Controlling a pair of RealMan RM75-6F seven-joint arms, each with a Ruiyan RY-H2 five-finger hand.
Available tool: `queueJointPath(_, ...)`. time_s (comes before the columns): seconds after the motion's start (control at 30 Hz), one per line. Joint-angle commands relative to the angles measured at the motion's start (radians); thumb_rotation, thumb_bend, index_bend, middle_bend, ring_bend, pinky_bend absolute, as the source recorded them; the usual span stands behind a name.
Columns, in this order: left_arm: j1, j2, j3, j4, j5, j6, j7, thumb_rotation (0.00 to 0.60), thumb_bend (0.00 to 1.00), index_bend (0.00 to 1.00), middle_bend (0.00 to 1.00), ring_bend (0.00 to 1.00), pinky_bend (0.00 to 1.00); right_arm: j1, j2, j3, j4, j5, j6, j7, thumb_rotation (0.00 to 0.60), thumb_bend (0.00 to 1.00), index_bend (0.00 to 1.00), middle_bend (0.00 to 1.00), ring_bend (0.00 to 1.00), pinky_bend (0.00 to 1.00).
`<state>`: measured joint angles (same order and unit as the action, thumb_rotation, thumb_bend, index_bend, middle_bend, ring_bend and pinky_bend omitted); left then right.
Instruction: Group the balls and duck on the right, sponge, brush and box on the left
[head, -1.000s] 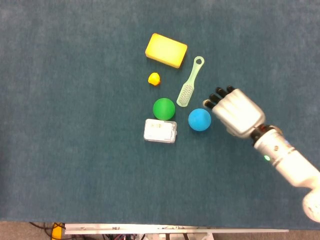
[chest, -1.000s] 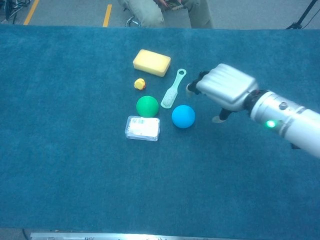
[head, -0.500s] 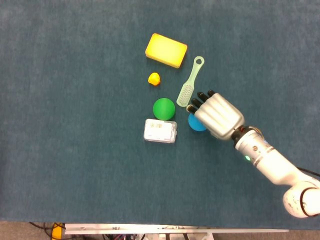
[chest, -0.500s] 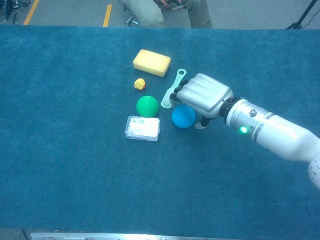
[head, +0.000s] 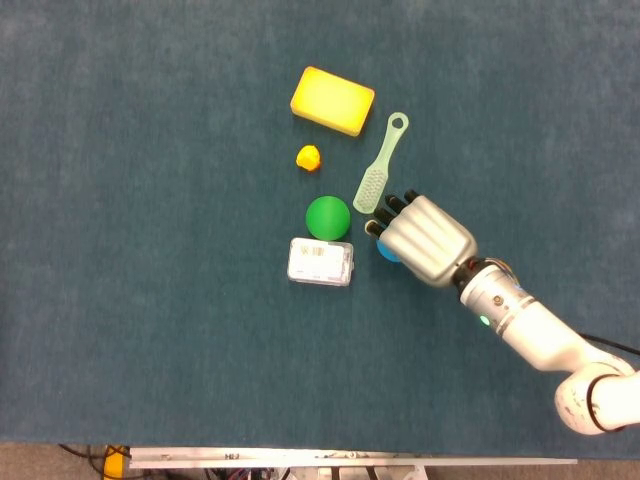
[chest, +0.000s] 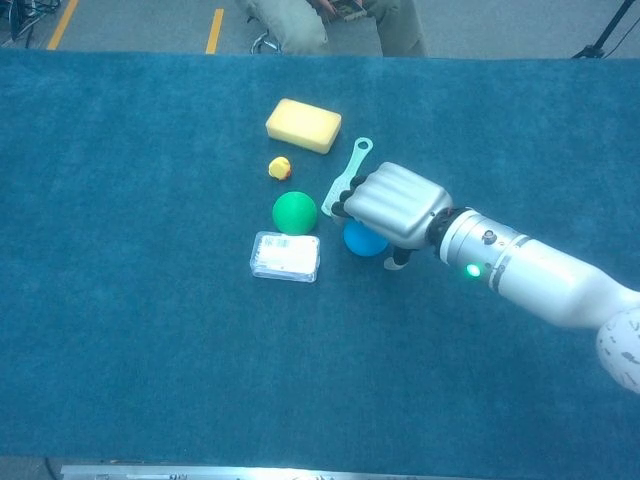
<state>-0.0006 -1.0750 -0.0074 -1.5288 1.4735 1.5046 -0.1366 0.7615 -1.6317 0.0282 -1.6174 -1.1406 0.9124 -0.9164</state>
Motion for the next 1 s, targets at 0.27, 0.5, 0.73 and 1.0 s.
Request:
queueJointPath(0.27,0.010,0.001,0.002,0.011,0.003,0.009,-0.017,0.600,0.25,0.14,0.19,0.21,0.03,0.000,-0.056,-0.008,0.054,-0.005,0.040,0.005,0.600,0.05,0.48,0.44,0.32,0.40)
queueJointPath(0.5,0.016,0.000,0.004,0.021,0.001,0.009,-0.025,0.600,0.25,0.14,0.19,0.21,0.03,-0.002,-0.050,0.003,0.063,0.006,0.061,0.020,0.600,0.09,0.51,0.48,0.36,0.41)
queueJointPath(0.73,0.013,-0.003,0.004,0.024,0.001,-0.001,-0.023,0.600,0.25,0.14,0.19,0.21,0.03,-0.013,0.014,0.028,0.062,0.036,0.086,0.049,0.600,0.10,0.51,0.48,0.36,0.41)
queueJointPath(1.0,0.006,-0.009,0.004,0.016,0.004,-0.012,-0.011,0.600,0.25,0.14,0.19,0.21,0.03,-0.015,0.062,0.037,0.105,0.095,0.076,0.058,0.600,0.09,0.51,0.48,0.36,0.41)
